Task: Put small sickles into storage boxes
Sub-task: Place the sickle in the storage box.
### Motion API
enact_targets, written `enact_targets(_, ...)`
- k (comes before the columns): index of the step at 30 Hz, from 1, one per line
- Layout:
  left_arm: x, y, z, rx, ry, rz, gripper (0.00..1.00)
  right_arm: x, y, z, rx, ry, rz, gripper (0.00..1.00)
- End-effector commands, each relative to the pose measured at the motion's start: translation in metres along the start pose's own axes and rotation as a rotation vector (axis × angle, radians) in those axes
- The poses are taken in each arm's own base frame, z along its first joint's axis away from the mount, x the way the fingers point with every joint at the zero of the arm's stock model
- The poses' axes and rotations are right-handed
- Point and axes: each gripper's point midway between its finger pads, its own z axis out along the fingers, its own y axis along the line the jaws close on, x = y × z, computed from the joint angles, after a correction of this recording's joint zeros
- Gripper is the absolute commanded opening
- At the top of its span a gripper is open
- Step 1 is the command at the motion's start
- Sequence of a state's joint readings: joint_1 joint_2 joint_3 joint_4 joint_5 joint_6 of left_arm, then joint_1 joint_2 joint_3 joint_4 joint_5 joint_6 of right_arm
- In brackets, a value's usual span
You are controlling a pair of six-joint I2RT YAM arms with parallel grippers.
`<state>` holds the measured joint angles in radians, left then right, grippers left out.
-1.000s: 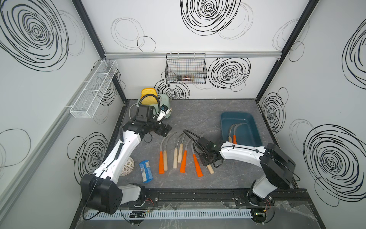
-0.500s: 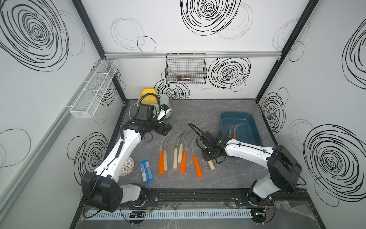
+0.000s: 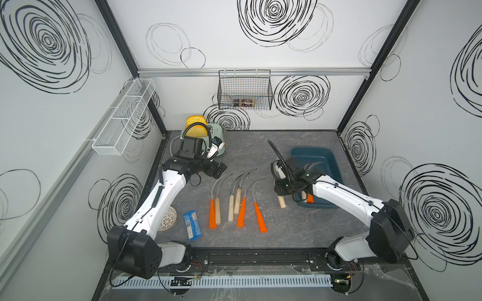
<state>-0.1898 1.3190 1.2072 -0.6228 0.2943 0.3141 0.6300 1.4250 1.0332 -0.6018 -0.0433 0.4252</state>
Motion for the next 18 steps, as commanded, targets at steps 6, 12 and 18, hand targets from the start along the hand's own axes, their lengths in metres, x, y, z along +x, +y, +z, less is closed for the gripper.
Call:
enact_targets(6, -0.009, -0.001, -0.002, 0.004, -0.029, 0.028, 0.96, -0.034, -0.040, -0.037, 0.016, -0.091, 0.046, 0.00)
enact_targets(12, -0.010, -0.001, -0.003, 0.004, -0.033, 0.030, 0.96, -0.040, -0.083, -0.047, 0.078, -0.106, 0.099, 0.00)
enact_targets(18, -0.012, -0.002, -0.004, 0.006, -0.037, 0.029, 0.96, -0.044, -0.118, -0.057, 0.128, -0.131, 0.156, 0.00)
